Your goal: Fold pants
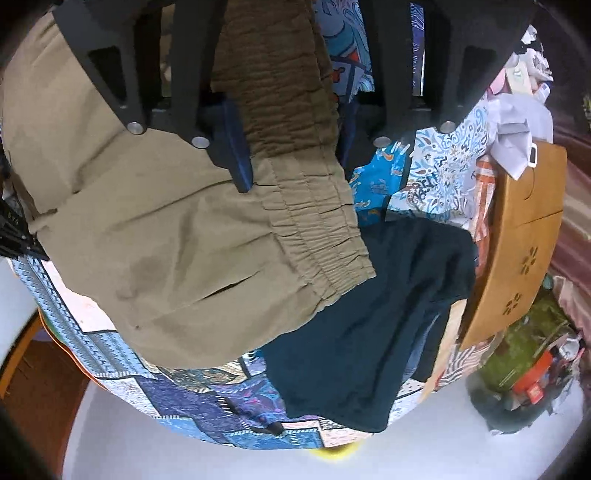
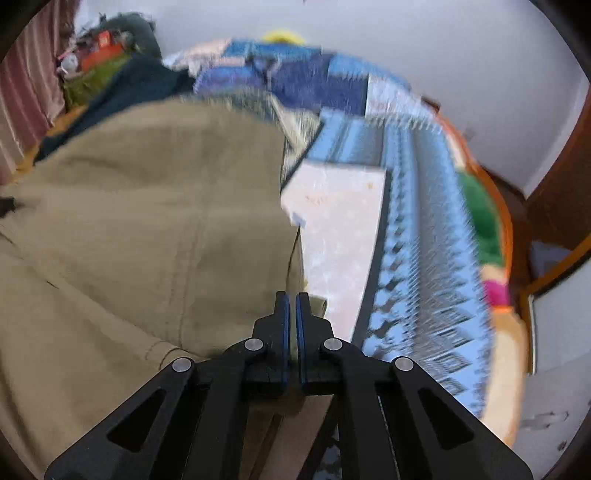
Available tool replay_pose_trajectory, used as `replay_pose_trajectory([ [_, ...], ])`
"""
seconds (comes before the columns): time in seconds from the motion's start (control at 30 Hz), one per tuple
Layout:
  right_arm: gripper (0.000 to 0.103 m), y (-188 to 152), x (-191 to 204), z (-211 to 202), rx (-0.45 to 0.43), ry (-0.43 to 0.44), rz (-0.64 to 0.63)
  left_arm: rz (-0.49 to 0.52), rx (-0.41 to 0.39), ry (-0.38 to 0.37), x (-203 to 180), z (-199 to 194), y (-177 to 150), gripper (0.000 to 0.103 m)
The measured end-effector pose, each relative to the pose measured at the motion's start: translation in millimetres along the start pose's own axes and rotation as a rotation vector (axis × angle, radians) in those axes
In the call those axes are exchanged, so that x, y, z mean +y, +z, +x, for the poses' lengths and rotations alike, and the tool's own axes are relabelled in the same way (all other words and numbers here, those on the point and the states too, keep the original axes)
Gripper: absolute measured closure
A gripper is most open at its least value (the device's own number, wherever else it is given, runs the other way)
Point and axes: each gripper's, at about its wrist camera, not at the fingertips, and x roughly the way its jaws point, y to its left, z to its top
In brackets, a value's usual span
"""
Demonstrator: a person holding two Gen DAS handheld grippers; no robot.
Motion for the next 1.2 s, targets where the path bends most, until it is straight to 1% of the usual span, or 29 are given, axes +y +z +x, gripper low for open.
replay_pose_trajectory([
  [0.13, 0.103, 3, -10, 0, 0.021, 0.033, 0.036, -0.035, 0.004, -0.027, 8, -1, -1, 0.047],
  [0.2, 0.103, 3, -14, -2, 0.025, 0.055, 0.05, -0.048, 0.007, -0.043, 11, -5, -1, 0.047],
  [0.27, 0.102, 3, -17, -11, 0.017, 0.058, 0.057, -0.058, -0.006, -0.065, 13, -14, 0, 0.047],
  [0.3, 0.101, 3, -19, -19, -0.001, 0.051, 0.061, -0.058, -0.018, -0.066, 15, -20, -1, 0.047],
  [0.4, 0.098, 7, -24, -43, -0.068, 0.05, 0.065, -0.044, -0.061, -0.033, 20, -37, 2, 0.044],
  [0.47, 0.093, 12, -24, -60, -0.108, 0.058, 0.074, -0.043, -0.089, -0.014, 26, -48, 7, 0.04],
  [0.53, 0.08, 21, -26, -76, -0.159, 0.071, 0.084, -0.056, -0.112, -0.001, 34, -56, 12, 0.035],
  [0.57, 0.077, 25, -26, -82, -0.179, 0.074, 0.085, -0.068, -0.121, 0.002, 39, -59, 15, 0.034],
  [0.63, 0.065, 36, -23, -95, -0.234, 0.085, 0.086, -0.096, -0.132, 0.006, 48, -61, 24, 0.032],
  [0.7, 0.06, 46, -20, -101, -0.267, 0.09, 0.088, -0.112, -0.134, 0.015, 54, -60, 32, 0.031],
  [0.73, 0.057, 57, -18, -101, -0.282, 0.099, 0.09, -0.121, -0.132, 0.018, 56, -58, 38, 0.031],
  [0.83, 0.055, 80, -15, -96, -0.301, 0.131, 0.093, -0.156, -0.126, 0.001, 62, -49, 51, 0.026],
  [0.9, 0.053, 93, -13, -87, -0.302, 0.138, 0.085, -0.183, -0.117, -0.017, 65, -40, 58, 0.024],
  [1.0, 0.048, 111, -9, -65, -0.265, 0.143, 0.06, -0.215, -0.093, -0.053, 67, -19, 68, 0.022],
  [1.07, 0.048, 121, -4, -44, -0.229, 0.147, 0.041, -0.227, -0.064, -0.054, 67, -3, 72, 0.022],
  [1.2, 0.048, 129, 1, -8, -0.169, 0.136, 0.016, -0.234, -0.004, -0.059, 67, 27, 75, 0.022],
])
